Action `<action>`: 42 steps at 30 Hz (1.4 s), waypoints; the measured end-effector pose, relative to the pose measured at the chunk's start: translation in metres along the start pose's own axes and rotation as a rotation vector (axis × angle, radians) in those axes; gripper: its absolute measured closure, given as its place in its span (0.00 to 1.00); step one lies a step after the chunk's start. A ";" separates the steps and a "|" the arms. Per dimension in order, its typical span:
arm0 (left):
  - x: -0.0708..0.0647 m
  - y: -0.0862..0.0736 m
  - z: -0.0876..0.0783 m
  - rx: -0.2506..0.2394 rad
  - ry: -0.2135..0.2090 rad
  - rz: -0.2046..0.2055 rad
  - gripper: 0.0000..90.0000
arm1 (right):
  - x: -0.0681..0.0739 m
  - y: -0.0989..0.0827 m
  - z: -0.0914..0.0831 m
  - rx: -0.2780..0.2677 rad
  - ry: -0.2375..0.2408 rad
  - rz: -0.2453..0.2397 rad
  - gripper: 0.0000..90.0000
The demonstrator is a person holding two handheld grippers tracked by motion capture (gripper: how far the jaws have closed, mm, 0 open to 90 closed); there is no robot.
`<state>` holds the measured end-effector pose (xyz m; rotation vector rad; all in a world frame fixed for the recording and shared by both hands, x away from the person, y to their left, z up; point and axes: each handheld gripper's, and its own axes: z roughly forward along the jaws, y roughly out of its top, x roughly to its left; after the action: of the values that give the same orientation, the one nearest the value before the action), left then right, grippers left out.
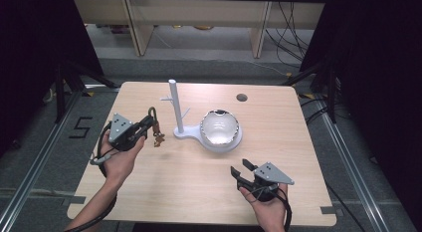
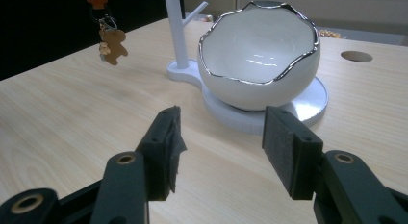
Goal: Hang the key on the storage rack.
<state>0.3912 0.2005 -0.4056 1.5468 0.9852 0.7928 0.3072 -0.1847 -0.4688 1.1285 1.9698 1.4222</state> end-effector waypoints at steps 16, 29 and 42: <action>0.004 0.004 0.015 0.004 0.041 -0.004 0.93 | -0.005 -0.009 -0.003 0.003 -0.013 0.023 0.55; 0.005 0.007 0.026 0.003 0.061 -0.003 0.93 | -0.007 -0.013 -0.001 0.006 0.001 0.030 0.54; 0.004 0.013 0.034 0.006 0.078 0.017 0.93 | -0.007 -0.013 -0.002 0.012 -0.009 0.022 0.54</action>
<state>0.4250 0.1883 -0.3992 1.5410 1.0330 0.8690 0.3048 -0.1928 -0.4812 1.1638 1.9676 1.4157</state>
